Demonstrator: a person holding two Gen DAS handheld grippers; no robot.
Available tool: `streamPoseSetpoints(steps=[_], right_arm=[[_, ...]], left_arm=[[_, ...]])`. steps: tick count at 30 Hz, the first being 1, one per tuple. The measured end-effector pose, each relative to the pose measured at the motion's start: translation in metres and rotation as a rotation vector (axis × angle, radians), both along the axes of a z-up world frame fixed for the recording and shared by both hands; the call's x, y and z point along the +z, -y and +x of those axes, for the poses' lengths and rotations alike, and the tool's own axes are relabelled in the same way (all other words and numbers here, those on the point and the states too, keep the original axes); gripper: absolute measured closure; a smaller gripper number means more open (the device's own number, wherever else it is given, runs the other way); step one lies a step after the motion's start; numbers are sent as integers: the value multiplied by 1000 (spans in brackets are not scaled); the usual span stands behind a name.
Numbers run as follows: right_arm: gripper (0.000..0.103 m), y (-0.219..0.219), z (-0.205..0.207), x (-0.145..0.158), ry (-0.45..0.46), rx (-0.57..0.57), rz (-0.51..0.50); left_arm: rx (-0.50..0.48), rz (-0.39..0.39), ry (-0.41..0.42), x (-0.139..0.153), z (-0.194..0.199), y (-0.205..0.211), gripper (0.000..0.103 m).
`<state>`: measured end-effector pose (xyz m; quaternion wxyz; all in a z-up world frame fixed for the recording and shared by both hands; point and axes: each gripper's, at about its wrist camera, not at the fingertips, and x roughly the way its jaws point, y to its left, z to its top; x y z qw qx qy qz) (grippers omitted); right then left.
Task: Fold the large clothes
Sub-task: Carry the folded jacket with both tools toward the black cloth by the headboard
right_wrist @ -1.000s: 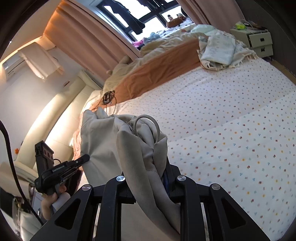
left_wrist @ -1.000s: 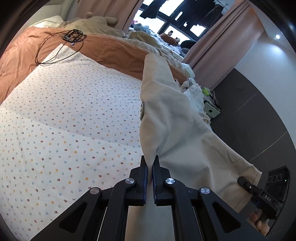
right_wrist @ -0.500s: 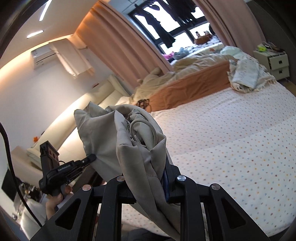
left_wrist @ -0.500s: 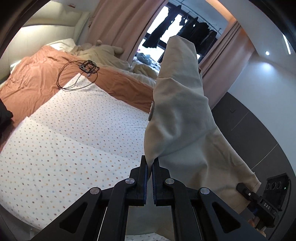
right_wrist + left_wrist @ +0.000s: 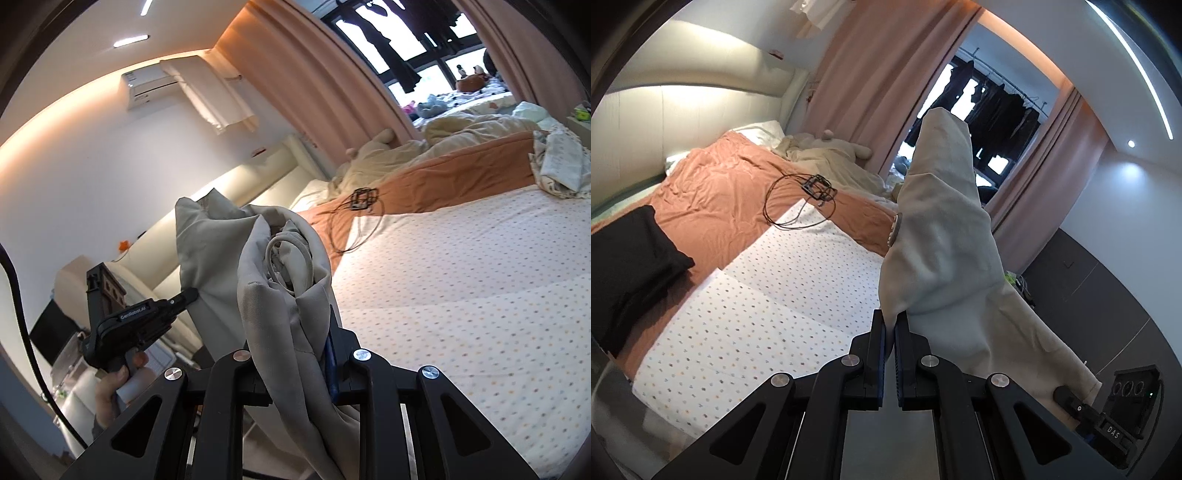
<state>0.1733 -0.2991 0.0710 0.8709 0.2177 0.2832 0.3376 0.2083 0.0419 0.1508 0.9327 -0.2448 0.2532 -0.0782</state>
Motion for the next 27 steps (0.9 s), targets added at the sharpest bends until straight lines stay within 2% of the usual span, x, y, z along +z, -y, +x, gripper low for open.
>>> streamPoseSetpoints(steps=[9, 17, 21, 27], right_arm=[[82, -69, -10, -1, -13, 24, 1], [82, -135, -2, -3, 1, 47, -24], [82, -174, 9, -4, 12, 85, -25], [82, -235, 17, -2, 46, 169, -39]], left_arm=[[51, 10, 15, 2, -24, -74, 100], [83, -19, 10, -9, -27, -149, 100], [80, 10, 51, -11, -28, -186, 100], [120, 31, 67, -3, -32, -246, 100]])
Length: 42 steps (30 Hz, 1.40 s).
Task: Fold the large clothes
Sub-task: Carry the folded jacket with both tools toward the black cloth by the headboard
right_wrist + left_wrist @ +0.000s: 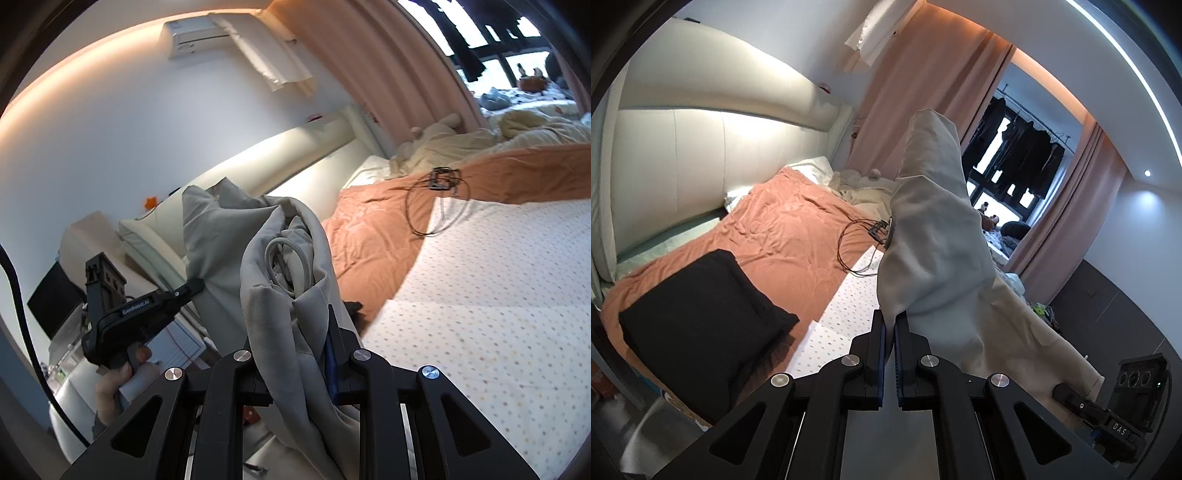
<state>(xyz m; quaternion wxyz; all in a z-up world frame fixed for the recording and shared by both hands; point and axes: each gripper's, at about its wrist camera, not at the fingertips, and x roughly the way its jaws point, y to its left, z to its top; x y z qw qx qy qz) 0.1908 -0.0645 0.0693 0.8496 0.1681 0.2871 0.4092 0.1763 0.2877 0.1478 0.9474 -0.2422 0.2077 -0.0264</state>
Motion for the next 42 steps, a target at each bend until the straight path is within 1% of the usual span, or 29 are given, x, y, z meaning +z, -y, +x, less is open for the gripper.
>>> streamPoseSetpoints(steps=[4, 8, 12, 15, 21, 27, 31, 35, 38, 42], right_arm=[[82, -48, 2, 9, 29, 80, 0], [82, -97, 7, 18, 50, 177, 0], [82, -145, 10, 19, 55, 257, 2], [82, -177, 16, 14, 34, 300, 16], [82, -246, 23, -5, -17, 384, 24], [82, -308, 29, -22, -40, 491, 34], [82, -335, 40, -35, -71, 522, 44], [82, -349, 65, -56, -134, 525, 59], [82, -350, 87, -70, -154, 508, 54], [82, -338, 123, -87, -197, 472, 62]], left_arm=[[39, 10, 28, 13, -3, -42, 100], [102, 12, 43, 26, -2, -84, 100], [163, 22, 51, 36, -6, -122, 100], [210, 52, 44, 40, -9, -148, 100], [300, 79, -9, 37, -10, -200, 100], [369, 85, -34, 30, -3, -243, 100], [403, 95, -54, 25, 13, -267, 100], [410, 101, -86, 14, 44, -283, 100], [398, 97, -110, 2, 73, -289, 100], [377, 92, -133, -10, 111, -288, 100]])
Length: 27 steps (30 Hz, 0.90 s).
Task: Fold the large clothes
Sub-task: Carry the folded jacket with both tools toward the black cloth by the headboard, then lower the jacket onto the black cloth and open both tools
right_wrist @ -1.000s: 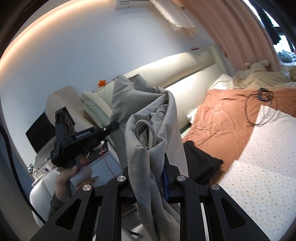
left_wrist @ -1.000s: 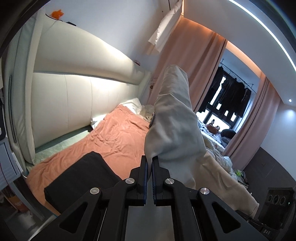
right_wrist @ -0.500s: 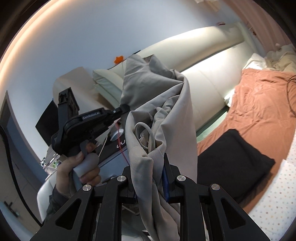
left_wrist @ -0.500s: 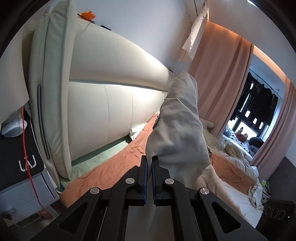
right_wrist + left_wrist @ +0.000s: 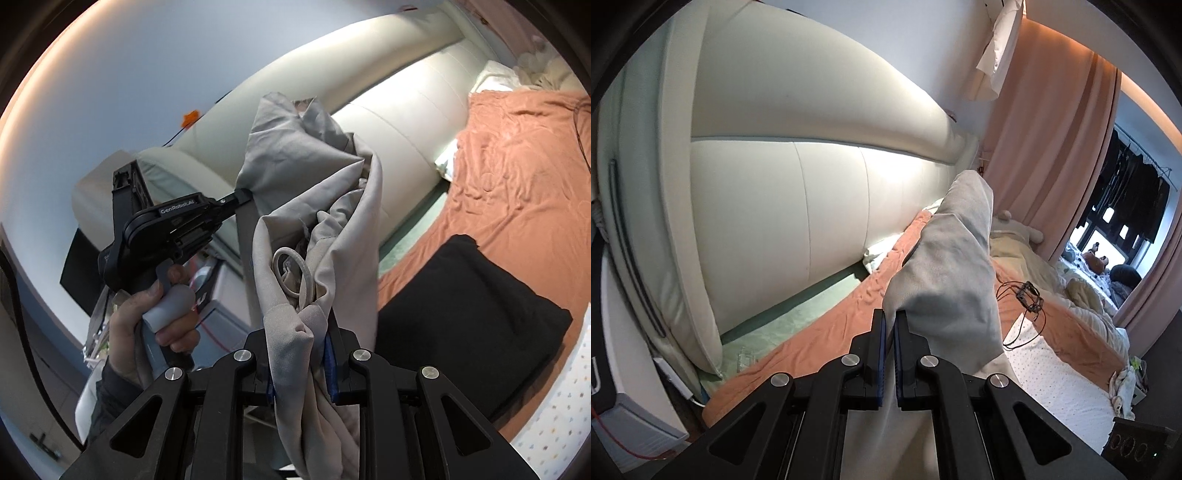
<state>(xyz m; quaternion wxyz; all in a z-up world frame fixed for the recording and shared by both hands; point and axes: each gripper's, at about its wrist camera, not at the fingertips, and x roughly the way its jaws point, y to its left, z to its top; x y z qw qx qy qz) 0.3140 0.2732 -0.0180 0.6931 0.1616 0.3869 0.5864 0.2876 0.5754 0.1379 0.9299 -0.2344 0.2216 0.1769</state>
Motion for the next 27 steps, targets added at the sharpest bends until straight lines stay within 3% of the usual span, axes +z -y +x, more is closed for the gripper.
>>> streamPoseSetpoints(steps=[9, 18, 23, 27], right_arm=[[82, 38, 62, -36, -118, -88, 17], [82, 33, 107, -96, -224, -111, -50], [83, 22, 124, -126, -234, -113, -100], [83, 19, 140, -153, -245, -141, -156]], left_arm=[[-10, 15, -113, -25, 70, 10, 100], [27, 45, -210, -75, 116, -1, 100], [91, 198, -397, -112, 135, -1, 97], [89, 160, -442, -143, 117, -9, 97]])
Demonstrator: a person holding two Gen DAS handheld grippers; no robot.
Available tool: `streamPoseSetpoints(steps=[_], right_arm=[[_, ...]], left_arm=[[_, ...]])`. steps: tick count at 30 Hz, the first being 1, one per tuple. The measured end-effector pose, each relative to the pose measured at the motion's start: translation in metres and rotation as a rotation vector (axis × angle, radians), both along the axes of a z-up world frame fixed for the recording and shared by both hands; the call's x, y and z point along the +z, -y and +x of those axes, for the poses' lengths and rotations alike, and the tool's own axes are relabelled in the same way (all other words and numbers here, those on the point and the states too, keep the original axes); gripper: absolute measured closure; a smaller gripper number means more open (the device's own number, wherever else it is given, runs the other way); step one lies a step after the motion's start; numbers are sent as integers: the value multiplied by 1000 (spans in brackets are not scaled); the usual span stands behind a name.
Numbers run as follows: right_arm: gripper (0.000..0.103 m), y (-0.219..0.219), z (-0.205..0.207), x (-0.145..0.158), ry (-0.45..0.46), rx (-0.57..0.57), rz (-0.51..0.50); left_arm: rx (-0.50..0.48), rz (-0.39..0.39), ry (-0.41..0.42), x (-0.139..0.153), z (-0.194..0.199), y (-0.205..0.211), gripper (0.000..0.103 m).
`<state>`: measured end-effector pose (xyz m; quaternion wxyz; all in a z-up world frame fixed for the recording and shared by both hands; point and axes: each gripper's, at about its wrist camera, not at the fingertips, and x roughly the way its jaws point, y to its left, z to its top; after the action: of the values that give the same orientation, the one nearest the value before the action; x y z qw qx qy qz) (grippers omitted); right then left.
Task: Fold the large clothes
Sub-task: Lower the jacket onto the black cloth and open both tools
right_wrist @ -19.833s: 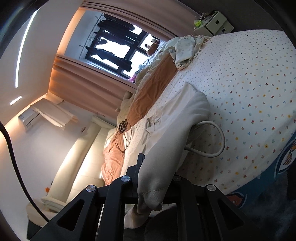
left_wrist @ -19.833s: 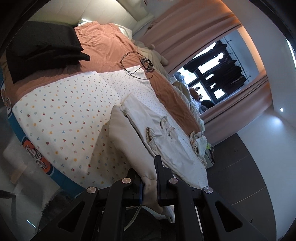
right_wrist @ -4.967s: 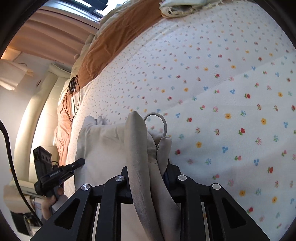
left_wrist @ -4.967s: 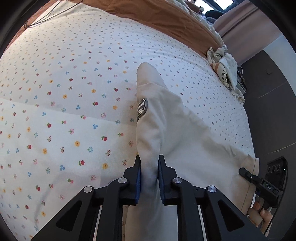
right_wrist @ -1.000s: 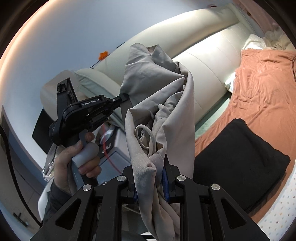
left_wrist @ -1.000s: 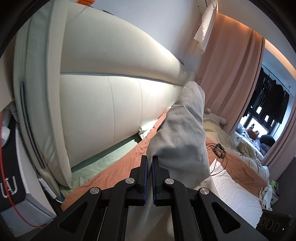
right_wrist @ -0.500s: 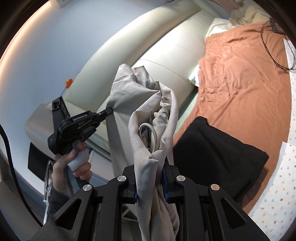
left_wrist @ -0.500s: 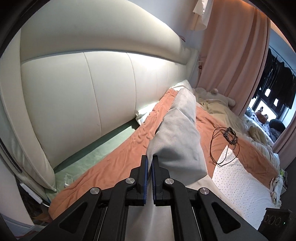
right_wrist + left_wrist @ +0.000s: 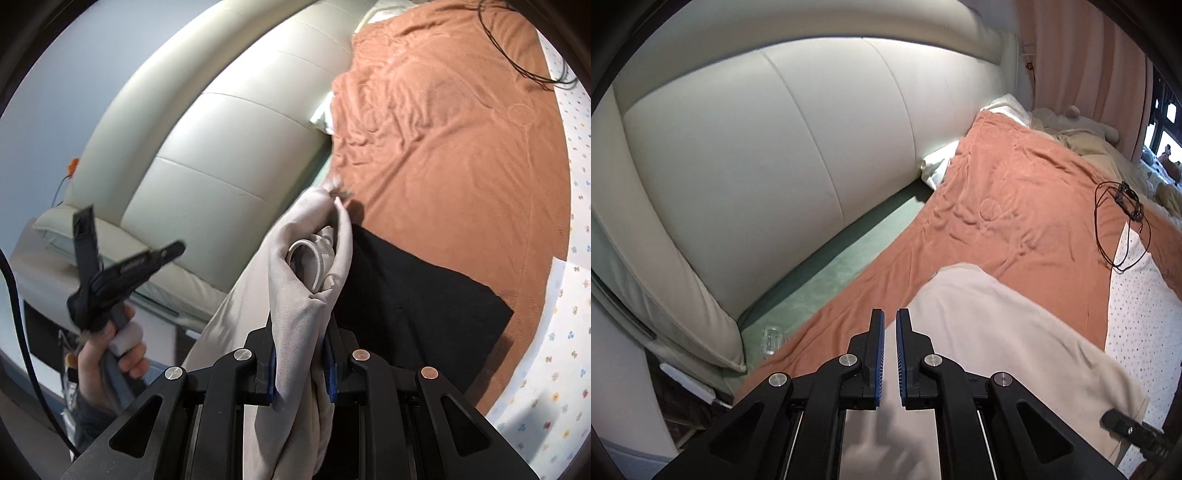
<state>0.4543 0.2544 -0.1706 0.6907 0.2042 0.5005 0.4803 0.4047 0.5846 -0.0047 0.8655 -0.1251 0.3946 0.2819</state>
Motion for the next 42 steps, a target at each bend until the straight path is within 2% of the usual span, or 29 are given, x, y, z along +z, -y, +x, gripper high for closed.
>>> streamPoseSetpoints(steps=[5, 7, 10, 12, 13, 14, 15, 16, 18, 20, 22, 28, 32, 38, 42], right_arm=[[83, 0, 12, -16, -16, -8, -19], [83, -1, 15, -19, -14, -13, -39], [79, -2, 22, -32, -35, -49, -129], [60, 3, 25, -41, -31, -86, -201], [54, 6, 25, -44, -8, -115, -255], [42, 11, 24, -44, 16, -141, -300], [35, 16, 23, -45, 33, -163, -328], [35, 22, 24, -45, 37, -180, -337], [35, 33, 24, -41, 35, -201, -332], [35, 40, 22, -30, 63, -210, -327], [35, 42, 20, -18, 106, -213, -316], [35, 34, 5, 20, 206, -164, -258], [35, 19, -11, 18, 208, -94, -252], [35, 12, -30, 1, 192, -22, -309], [33, 20, -37, 2, 187, -2, -329]], left_arm=[[16, -82, -63, -37, -33, -5, 96], [14, -107, -59, -43, -48, -5, 96], [13, -109, -48, -48, -67, 0, 96], [2, -124, -48, -53, -79, 6, 96], [-8, -136, -45, -56, -85, 9, 96], [-17, -146, -45, -59, -85, 10, 96], [-21, -150, -47, -62, -90, 12, 96], [-21, -151, -50, -65, -94, 13, 96], [-19, -153, -59, -67, -102, 16, 87], [-16, -156, -39, -68, -112, 16, 53], [11, -127, -17, -67, -125, 15, 35], [63, -70, -17, -70, -155, 11, 34], [76, -55, -45, -79, -162, 14, 35], [88, -105, -60, -101, -173, 11, 35], [124, -105, -40, -99, -186, 10, 36]])
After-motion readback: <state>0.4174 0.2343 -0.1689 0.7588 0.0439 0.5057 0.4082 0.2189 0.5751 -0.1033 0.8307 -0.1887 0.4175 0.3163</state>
